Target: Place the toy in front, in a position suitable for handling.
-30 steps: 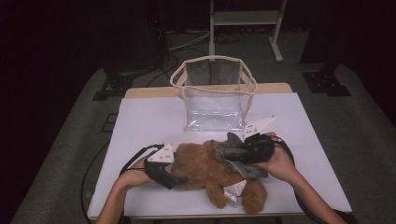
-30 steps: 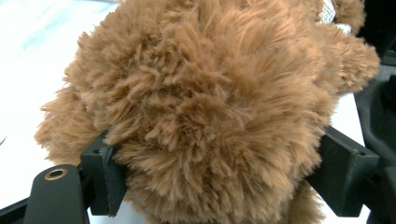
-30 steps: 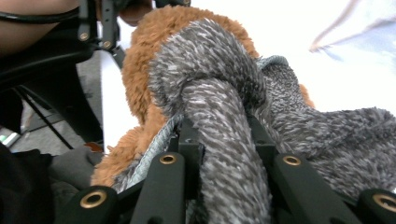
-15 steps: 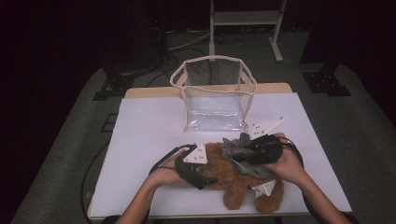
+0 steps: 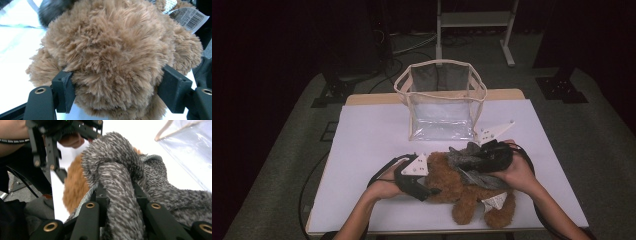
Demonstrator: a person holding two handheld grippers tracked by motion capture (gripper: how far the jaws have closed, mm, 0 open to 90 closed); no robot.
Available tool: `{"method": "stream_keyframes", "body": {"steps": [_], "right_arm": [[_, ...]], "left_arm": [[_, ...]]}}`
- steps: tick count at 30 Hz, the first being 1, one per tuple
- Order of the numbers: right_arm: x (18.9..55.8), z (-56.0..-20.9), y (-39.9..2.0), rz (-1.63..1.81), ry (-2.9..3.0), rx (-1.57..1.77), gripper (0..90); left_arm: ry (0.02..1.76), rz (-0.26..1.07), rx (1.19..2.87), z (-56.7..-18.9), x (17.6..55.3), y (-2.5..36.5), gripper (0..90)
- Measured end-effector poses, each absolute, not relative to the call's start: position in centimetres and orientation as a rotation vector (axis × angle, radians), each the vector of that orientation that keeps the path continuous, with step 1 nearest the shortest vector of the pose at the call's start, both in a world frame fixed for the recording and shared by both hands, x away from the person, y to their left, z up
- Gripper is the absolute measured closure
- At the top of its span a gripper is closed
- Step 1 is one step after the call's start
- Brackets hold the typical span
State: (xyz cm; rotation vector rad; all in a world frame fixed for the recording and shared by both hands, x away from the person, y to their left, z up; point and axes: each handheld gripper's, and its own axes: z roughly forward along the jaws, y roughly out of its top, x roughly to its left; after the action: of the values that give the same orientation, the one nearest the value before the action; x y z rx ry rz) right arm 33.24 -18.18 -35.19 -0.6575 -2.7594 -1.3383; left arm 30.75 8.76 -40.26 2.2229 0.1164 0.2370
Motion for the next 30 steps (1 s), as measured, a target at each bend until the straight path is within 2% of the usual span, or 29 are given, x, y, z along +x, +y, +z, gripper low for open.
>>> {"method": "stream_keyframes", "body": {"steps": [7,16,22,26,30], "right_arm": [[34.8,-34.9,-16.6,-1.343,-2.723,-0.658,72.5],[35.4,-34.4,-17.9,-1.331,-2.663,-0.668,73.0],[36.7,-34.1,-15.2,-1.286,-2.675,-0.616,72.9],[38.5,-35.5,-12.4,-1.182,-2.689,-0.613,73.1],[38.1,-35.2,-13.1,-1.196,-2.693,-0.613,73.3]], "left_arm": [[0.086,0.288,2.252,-40.1,30.4,8.7,25.9],[0.005,0.343,2.262,-39.1,29.5,8.3,27.4],[-0.032,0.314,2.266,-39.3,29.1,7.9,28.0],[-0.033,0.286,2.287,-39.5,29.3,7.8,27.9],[0.014,0.248,2.25,-40.1,30.0,8.6,27.5]]}}
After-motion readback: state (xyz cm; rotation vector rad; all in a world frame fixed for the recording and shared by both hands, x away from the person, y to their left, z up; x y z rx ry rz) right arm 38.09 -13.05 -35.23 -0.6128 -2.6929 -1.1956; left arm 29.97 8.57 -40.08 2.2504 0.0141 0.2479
